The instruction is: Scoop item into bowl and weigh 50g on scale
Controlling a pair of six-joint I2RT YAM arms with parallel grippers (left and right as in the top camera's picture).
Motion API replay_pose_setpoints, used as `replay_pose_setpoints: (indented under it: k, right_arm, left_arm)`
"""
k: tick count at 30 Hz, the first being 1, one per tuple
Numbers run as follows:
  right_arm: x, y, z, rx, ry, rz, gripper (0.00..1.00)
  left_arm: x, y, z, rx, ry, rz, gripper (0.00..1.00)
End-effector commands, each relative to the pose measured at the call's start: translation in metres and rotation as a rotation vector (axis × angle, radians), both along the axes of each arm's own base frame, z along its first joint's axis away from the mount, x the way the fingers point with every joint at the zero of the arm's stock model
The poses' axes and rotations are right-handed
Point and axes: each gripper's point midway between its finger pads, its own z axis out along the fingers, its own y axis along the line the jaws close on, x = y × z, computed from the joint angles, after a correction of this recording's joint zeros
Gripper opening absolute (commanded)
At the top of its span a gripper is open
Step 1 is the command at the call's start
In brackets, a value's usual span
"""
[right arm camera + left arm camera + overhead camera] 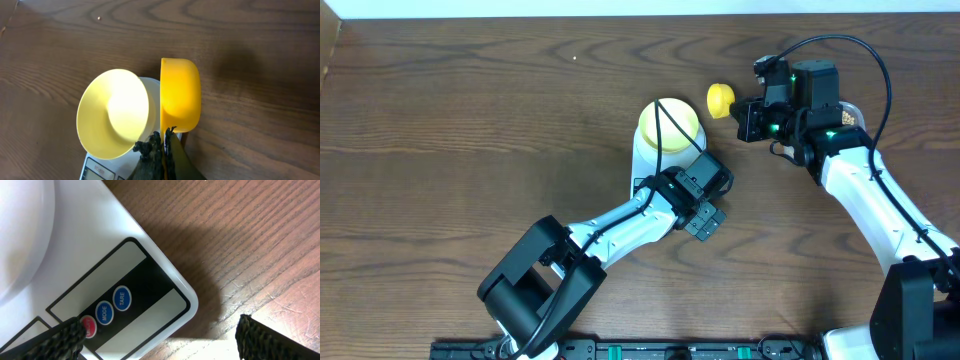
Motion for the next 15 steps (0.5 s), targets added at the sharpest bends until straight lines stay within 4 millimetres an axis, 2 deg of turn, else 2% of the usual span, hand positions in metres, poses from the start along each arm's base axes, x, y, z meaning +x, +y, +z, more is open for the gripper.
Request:
replay_pose_setpoints:
  k: [1, 15]
  right_arm:
    - [0.0044, -0.0021, 0.0062, -0.008, -0.025, 0.004, 0.01]
    - [0.0033, -0.0023, 0.0049, -0.01, -0.018, 0.005, 0.01]
  left_arm:
    - [-0.0039, 0.0005, -0.0042, 0.003, 0.016, -0.011, 0.98]
    - [-0.0111, -0.0036, -0.0054, 0.009, 0.022, -0.031, 0.98]
